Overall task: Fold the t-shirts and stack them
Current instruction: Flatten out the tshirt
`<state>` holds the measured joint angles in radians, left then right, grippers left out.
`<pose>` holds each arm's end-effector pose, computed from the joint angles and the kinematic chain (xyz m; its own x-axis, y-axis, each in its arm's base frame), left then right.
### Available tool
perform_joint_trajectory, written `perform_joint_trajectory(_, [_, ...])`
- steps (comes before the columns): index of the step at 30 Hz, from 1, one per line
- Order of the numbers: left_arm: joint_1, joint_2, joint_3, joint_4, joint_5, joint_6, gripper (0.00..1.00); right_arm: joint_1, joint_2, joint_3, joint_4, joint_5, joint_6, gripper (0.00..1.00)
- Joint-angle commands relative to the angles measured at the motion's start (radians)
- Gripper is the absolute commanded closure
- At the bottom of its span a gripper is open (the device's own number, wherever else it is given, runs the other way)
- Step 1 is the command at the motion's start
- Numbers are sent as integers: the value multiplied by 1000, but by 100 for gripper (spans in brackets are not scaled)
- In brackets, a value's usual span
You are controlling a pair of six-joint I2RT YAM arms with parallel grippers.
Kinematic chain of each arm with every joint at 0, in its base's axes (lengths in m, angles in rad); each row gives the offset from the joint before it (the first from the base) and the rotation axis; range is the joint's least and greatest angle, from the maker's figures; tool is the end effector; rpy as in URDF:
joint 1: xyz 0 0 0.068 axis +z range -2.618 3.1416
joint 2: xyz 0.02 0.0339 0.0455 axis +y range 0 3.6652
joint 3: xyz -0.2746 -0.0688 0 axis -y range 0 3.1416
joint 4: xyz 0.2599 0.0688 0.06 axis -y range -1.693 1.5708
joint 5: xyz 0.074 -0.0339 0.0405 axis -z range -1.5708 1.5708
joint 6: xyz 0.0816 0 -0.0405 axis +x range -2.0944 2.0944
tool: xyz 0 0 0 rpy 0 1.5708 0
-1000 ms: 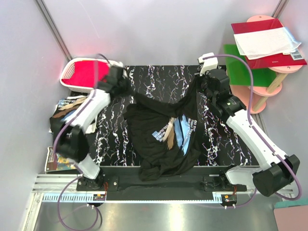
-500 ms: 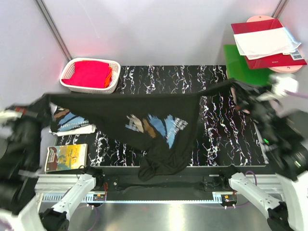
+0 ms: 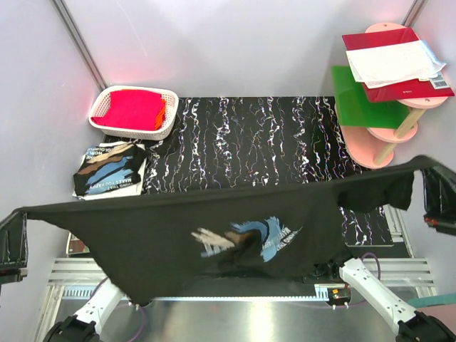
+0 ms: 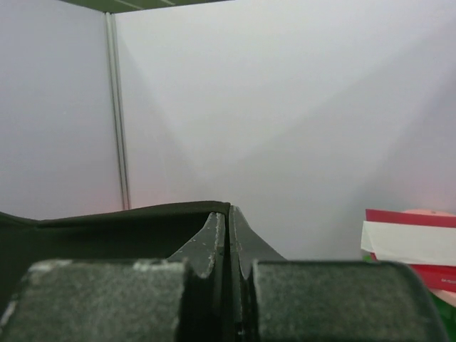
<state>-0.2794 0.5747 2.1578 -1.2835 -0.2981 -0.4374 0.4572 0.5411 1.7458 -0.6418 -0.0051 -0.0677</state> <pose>-0.1169 0.0585 0.5668 0.2596 -0.4957 -0.8288 0.1146 0.8680 -0.4832 -0.0421 -0.0203 0.6021 0.5079 0.1745 -0.8436 -0.4119 0.9093 -0.0599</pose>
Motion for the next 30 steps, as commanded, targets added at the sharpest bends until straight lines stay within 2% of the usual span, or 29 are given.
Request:
perform_joint_trajectory(1, [-35,175,-33,68,-82,40,100,-3,166,54,46,178,-75,100])
perform_joint_trajectory(8, [-60,505,-220,188,-111,66,100,-2,504,21,137,367,-175,100])
perform_joint_trajectory(10, [-53,634,-233,226,-101,71,100,-3,572,8,168,366,-178,100])
perform_joint_trajectory(11, [-12,681,-233,233,-70,69,100,-8,638,-6,191,366,-178,100])
perform_joint_trajectory(13, [25,822,-234,242,8,58,100,-34,715,-32,218,306,-162,100])
perform_joint_trajectory(18, [103,1065,-331,343,22,13,100,-175,1002,-115,319,119,-52,100])
perform_joint_trajectory(21, [140,1195,-351,383,27,-9,100,-213,1184,-91,349,50,-18,100])
perform_joint_trajectory(25, [180,1358,-268,401,43,-12,100,-230,1425,4,343,47,-15,100])
perform_joint_trajectory(30, [186,1488,-159,405,71,14,100,-246,1534,84,335,19,12,100])
